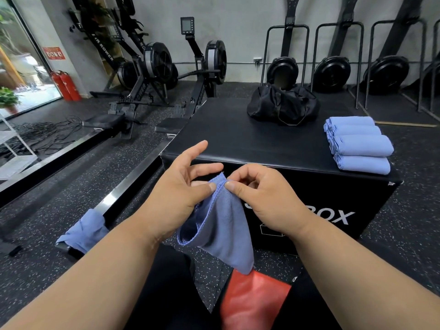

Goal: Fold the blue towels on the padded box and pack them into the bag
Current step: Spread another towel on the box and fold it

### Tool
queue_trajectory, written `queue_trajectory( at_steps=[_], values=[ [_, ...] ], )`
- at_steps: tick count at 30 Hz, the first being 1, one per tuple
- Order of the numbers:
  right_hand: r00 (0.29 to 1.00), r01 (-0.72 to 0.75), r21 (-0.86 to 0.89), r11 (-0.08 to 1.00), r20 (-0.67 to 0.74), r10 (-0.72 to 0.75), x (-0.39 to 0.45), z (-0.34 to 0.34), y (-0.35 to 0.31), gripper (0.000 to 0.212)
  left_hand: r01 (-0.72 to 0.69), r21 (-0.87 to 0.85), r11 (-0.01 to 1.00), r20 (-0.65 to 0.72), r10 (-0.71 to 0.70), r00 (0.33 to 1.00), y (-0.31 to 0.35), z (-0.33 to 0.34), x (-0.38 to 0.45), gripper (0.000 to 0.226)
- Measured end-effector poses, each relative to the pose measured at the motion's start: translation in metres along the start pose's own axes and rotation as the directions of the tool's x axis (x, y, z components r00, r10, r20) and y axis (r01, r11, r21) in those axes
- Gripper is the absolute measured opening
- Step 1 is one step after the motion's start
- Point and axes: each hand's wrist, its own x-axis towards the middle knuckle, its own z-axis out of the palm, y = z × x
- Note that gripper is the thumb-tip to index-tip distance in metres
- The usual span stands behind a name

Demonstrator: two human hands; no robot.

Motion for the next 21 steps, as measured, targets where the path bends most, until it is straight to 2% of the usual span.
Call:
queue_trajectory(
  at_steps=[7, 12, 15, 17, 19, 21],
  values=[
    [1.0, 0.018, 0.075, 0.997, -0.005, -0.018, -0.001, 0.002, -0.001, 0.011, -0.015, 0.055, 0.998, -0.01, 0.016, 1.0, -0.001, 0.0, -0.001, 0.072],
    [0.998, 0.008, 0.147, 0.989, -0.07, 0.003, -0.001, 0.0, -0.001, 0.015, -0.048, 0.123, 0.991, 0.004, 0.047, 0.999, -0.002, -0.003, -0.006, 0.052],
    [0.993, 0.026, 0.161, 0.987, -0.121, -0.006, 0.0, -0.004, -0.005, 0.017, -0.094, 0.267, 0.959, 0.014, 0.093, 0.996, -0.001, -0.008, -0.012, 0.036],
    [0.989, 0.037, 0.153, 0.988, -0.146, -0.015, 0.0, -0.007, -0.008, 0.019, -0.162, 0.445, 0.881, 0.045, 0.159, 0.986, -0.005, -0.015, -0.015, 0.023],
    [0.987, 0.041, 0.169, 0.985, -0.158, -0.014, 0.0, -0.01, -0.009, 0.019, -0.173, 0.579, 0.797, 0.096, 0.144, 0.985, -0.008, -0.022, -0.019, 0.02],
    [0.987, 0.038, 0.189, 0.981, -0.163, -0.007, 0.0, -0.012, -0.01, 0.018, -0.138, 0.627, 0.767, 0.12, 0.08, 0.99, -0.01, -0.026, -0.023, 0.024]
  ],
)
